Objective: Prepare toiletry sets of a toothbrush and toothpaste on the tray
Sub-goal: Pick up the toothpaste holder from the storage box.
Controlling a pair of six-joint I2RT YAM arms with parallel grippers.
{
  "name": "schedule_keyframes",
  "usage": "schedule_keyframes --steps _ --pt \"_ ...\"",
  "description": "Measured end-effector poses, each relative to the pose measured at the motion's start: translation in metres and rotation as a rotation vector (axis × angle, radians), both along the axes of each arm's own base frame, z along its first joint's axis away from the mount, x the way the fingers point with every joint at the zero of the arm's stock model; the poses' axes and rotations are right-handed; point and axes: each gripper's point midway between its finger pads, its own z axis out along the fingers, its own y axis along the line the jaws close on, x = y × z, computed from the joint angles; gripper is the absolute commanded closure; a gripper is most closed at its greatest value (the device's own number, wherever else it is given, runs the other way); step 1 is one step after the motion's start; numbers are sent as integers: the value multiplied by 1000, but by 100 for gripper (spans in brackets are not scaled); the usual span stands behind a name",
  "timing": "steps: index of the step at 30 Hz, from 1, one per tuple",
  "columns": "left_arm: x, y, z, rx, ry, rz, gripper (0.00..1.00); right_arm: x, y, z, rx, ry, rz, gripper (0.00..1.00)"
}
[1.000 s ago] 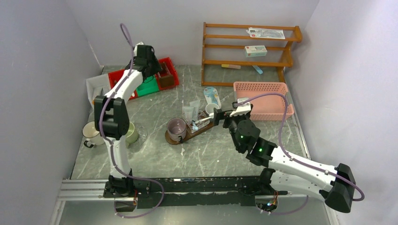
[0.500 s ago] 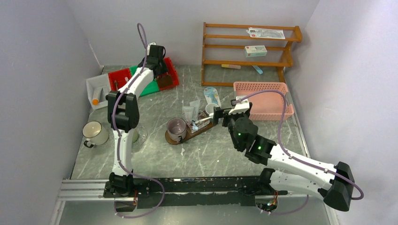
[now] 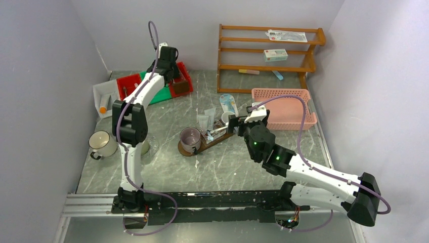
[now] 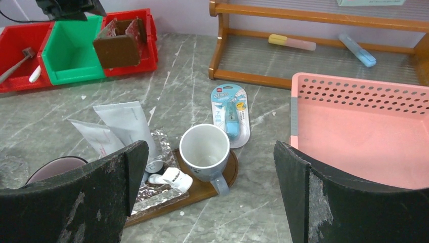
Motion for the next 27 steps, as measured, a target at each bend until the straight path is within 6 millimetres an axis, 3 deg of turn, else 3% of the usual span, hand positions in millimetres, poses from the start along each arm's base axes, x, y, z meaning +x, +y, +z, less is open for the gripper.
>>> schedule_keyframes --steps 3,7,12,20,27 --pt "-2 3 18 7 -31 10 51 0 1 -2 0 6 4 0" --pt "-3 3 21 5 -37 10 53 -1 1 -3 -2 11 7 0" --pt "-3 0 6 -2 -5 -1 54 -1 1 -4 -5 14 7 0" --pt "0 -10 -43 -21 90 -28 68 -1 1 -4 -2 14 7 0" --pt "6 -15 -49 -39 98 -39 91 -1 1 -5 -7 18 6 0"
